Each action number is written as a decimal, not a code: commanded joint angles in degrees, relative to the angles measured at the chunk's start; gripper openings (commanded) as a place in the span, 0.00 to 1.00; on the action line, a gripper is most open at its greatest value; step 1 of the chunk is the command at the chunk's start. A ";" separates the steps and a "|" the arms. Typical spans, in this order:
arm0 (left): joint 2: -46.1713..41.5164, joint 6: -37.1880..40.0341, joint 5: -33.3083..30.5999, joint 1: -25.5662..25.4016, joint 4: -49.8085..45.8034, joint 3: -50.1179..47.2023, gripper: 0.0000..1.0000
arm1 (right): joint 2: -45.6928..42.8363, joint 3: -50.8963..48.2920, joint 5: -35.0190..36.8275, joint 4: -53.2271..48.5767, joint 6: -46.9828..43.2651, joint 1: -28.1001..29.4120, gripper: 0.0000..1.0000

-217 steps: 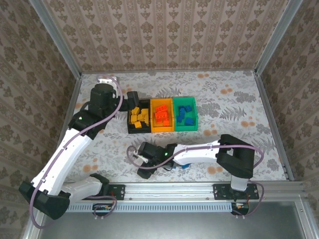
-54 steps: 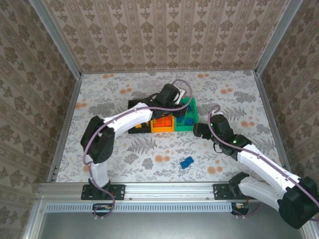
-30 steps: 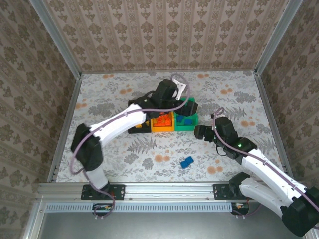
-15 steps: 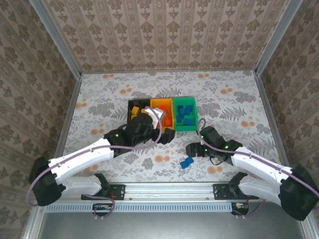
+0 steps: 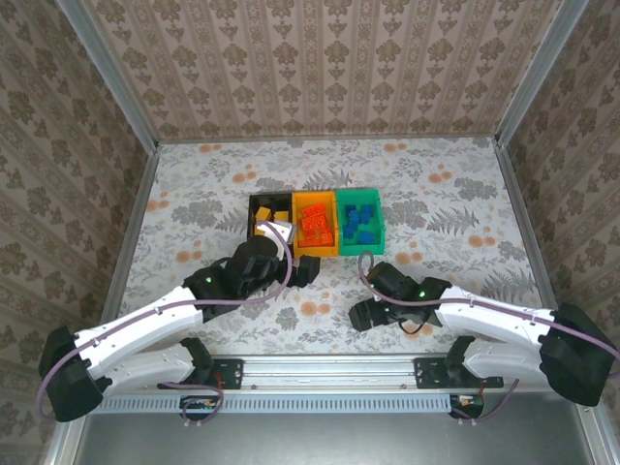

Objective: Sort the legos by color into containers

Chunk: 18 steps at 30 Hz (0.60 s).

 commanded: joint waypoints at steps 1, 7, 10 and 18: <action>-1.10 -1.40 -0.98 0.89 -1.30 -0.78 1.00 | 0.10 1.08 -3.57 -3.56 1.96 1.66 0.83; -0.75 -1.98 -0.49 1.56 -1.08 -1.26 1.00 | 5.10 3.00 -3.70 -1.78 1.08 4.03 0.83; -1.04 -2.07 -0.47 1.88 -1.64 -1.36 1.00 | 7.18 4.18 -3.16 -0.03 0.42 4.15 0.82; -2.90 -2.13 -0.76 2.42 -3.02 -2.13 1.00 | 14.67 8.30 0.21 1.37 -2.07 6.25 0.76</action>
